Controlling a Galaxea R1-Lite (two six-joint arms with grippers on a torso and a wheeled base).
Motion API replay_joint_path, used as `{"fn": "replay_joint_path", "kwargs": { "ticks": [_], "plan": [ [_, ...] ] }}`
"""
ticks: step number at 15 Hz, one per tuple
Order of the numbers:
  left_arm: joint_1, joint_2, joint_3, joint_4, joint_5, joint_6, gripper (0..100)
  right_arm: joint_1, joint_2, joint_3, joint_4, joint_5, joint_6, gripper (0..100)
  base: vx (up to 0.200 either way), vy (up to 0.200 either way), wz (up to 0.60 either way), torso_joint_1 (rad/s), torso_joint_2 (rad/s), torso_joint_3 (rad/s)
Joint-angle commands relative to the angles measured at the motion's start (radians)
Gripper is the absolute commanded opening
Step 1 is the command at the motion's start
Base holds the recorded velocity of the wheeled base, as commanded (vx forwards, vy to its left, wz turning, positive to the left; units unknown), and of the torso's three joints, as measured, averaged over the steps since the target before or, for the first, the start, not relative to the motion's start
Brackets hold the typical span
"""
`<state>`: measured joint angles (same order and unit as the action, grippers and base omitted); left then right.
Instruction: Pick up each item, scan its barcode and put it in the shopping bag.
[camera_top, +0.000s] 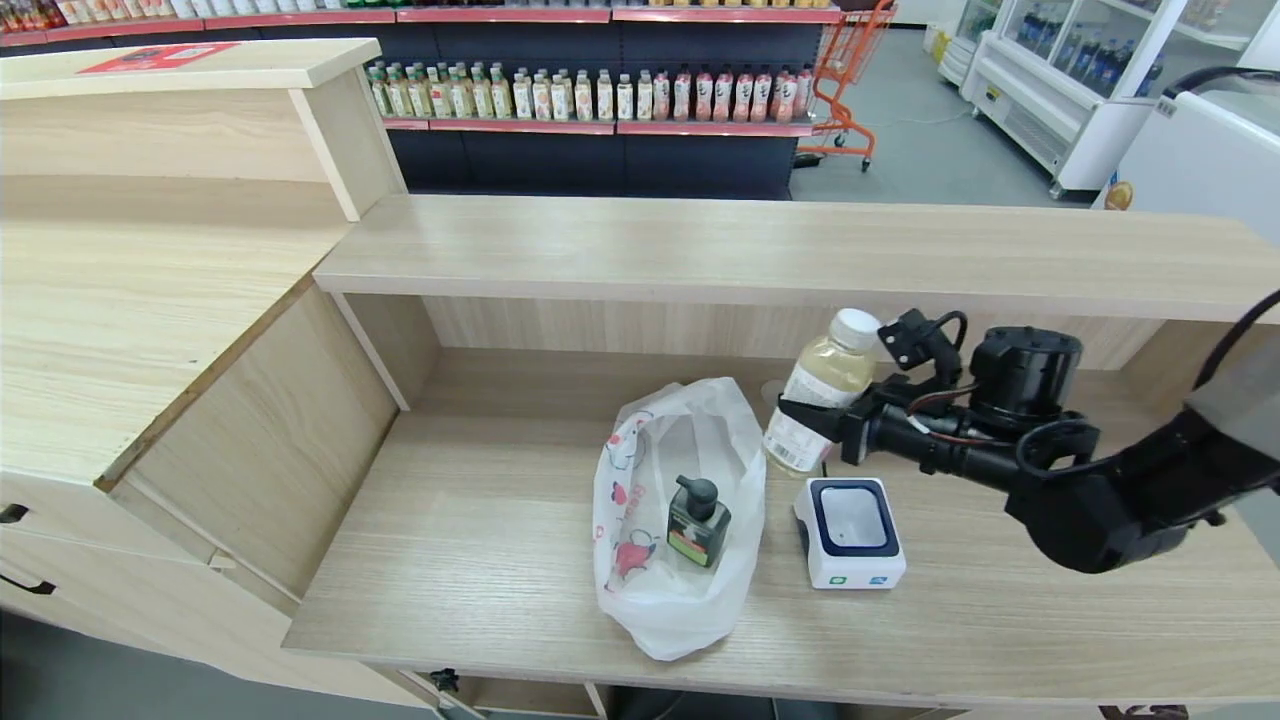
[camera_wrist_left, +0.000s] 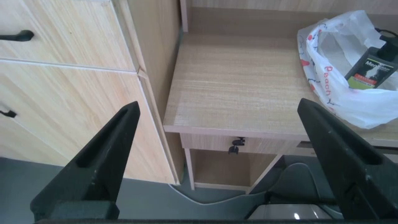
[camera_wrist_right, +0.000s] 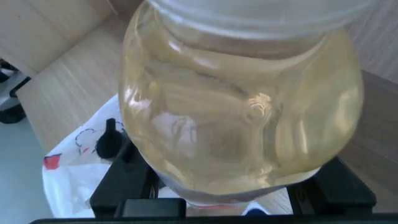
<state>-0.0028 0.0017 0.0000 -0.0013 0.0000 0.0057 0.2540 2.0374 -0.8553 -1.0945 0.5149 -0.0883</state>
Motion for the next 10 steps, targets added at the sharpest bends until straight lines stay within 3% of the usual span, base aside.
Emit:
{"fn": "replay_joint_path", "kwargs": {
  "ticks": [1,6,10],
  "plan": [
    [0.000,0.000,0.000,0.000,0.000,0.000,100,0.051,0.135,-0.083,-0.001,-0.041,-0.011,0,0.000,0.000,0.00,0.000,0.00,0.000],
    [0.000,0.000,0.000,0.000,0.000,0.000,100,0.094,0.302,-0.232,-0.008,-0.044,-0.140,0,0.000,0.000,0.00,0.000,0.00,0.000],
    [0.000,0.000,0.000,0.000,0.000,0.000,100,0.140,0.415,-0.337,-0.070,-0.045,-0.154,0,0.000,0.000,0.00,0.000,0.00,0.000]
  ]
}}
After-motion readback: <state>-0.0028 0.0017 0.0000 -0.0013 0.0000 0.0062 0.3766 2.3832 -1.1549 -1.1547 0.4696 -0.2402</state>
